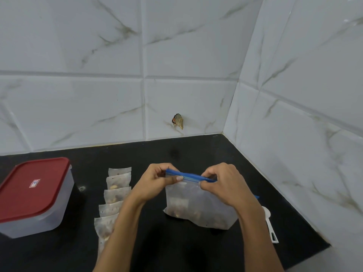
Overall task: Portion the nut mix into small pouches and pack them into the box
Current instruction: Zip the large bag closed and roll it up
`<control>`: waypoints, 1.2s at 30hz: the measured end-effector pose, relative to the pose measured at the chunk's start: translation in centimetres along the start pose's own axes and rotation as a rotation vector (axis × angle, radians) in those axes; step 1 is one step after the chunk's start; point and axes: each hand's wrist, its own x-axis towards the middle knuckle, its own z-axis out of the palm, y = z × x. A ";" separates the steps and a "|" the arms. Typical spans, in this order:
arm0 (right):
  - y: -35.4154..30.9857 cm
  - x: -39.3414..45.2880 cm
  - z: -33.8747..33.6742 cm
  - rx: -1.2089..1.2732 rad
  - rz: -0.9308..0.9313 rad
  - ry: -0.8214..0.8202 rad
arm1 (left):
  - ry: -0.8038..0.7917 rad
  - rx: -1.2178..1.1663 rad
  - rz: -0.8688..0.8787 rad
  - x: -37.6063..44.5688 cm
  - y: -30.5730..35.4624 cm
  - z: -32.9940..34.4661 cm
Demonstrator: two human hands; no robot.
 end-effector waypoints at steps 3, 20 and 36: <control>0.4 -0.2 -0.2 0.010 0.012 0.001 | -0.002 -0.007 -0.001 0.0 0.0 0.0; 2.9 -1.4 -1.0 0.105 0.086 0.056 | -0.008 -0.043 -0.017 0.2 0.1 -0.3; 6.0 -0.2 -4.4 0.510 0.133 0.390 | 0.199 -0.253 0.056 3.4 2.5 -1.1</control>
